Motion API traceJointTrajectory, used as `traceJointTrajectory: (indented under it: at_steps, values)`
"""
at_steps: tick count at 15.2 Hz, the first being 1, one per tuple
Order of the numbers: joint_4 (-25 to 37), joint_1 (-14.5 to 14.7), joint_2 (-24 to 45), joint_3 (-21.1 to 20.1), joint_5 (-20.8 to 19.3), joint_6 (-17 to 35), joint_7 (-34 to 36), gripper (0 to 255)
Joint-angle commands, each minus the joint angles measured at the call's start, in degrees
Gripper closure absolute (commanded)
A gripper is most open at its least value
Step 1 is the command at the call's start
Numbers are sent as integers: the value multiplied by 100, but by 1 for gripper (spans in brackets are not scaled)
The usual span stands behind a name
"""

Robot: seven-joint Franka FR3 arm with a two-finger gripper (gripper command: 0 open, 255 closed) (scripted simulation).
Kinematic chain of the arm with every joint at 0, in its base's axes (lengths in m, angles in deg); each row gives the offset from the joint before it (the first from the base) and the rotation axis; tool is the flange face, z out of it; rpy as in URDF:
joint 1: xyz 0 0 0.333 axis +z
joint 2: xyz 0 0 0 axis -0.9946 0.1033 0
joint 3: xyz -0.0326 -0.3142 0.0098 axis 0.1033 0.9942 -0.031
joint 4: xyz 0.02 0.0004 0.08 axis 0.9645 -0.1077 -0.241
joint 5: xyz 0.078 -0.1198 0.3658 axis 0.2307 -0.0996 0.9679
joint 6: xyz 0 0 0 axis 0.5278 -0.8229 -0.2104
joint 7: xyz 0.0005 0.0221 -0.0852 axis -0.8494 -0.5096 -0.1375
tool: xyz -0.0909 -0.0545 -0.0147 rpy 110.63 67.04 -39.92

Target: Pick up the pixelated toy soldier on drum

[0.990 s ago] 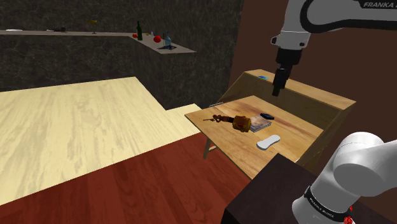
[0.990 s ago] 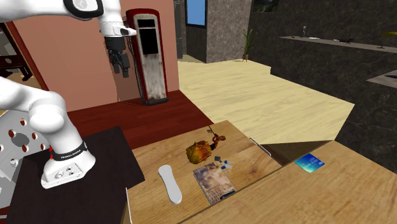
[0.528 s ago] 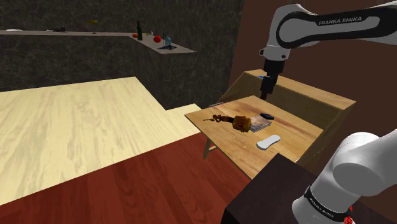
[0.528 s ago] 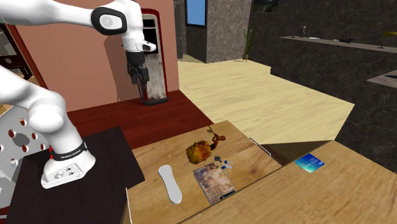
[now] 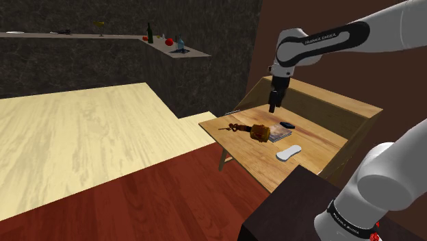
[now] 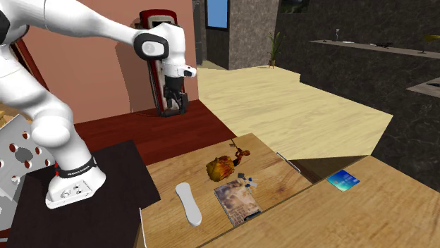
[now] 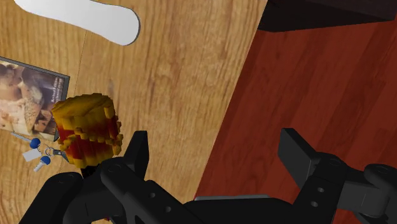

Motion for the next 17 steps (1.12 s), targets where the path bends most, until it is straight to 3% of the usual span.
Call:
traceJointTrajectory:
  at_steps: [1,9,17]
  values:
    - [179,-15,414,123,97,198,-188,0]
    - [1203,-195,2252,427,754,757,-1013,0]
    - [2739,-662,4161,355,1472,823,-1686,0]
